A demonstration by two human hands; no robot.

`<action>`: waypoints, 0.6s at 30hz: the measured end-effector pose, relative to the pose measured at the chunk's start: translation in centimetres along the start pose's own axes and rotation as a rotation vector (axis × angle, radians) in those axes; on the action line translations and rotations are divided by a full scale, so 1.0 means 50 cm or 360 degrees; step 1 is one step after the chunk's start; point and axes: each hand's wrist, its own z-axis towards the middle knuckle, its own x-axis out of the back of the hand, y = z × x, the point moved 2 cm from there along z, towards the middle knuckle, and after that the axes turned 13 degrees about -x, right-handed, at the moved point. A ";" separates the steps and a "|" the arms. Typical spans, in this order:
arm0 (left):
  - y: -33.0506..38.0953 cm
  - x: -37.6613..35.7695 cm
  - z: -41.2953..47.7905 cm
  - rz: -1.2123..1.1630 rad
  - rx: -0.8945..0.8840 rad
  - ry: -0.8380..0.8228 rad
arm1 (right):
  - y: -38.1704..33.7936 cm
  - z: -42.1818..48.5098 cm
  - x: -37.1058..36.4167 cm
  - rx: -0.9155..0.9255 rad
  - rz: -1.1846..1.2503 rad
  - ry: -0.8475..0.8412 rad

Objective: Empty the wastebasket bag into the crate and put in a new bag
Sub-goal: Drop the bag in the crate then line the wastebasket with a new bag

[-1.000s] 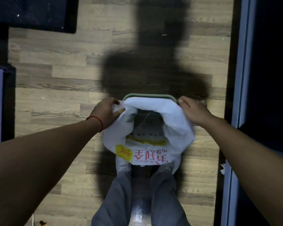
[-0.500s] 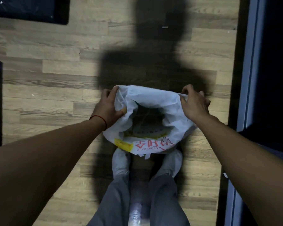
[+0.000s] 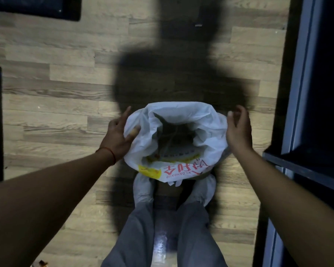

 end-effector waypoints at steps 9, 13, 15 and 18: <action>0.002 -0.062 -0.131 -0.1009 0.0797 0.0299 | 0.133 -0.142 -0.004 -0.1047 0.0496 -0.0543; 0.015 -0.066 -0.132 -0.1193 0.0899 0.0328 | 0.150 -0.156 -0.023 -0.0941 0.0412 -0.0440; 0.004 -0.067 -0.133 -0.1130 0.0863 0.0325 | 0.153 -0.166 -0.021 -0.0840 0.0275 -0.0270; -0.004 -0.074 -0.147 -0.0705 0.0608 0.0052 | 0.158 -0.187 -0.012 -0.0699 -0.0035 -0.0121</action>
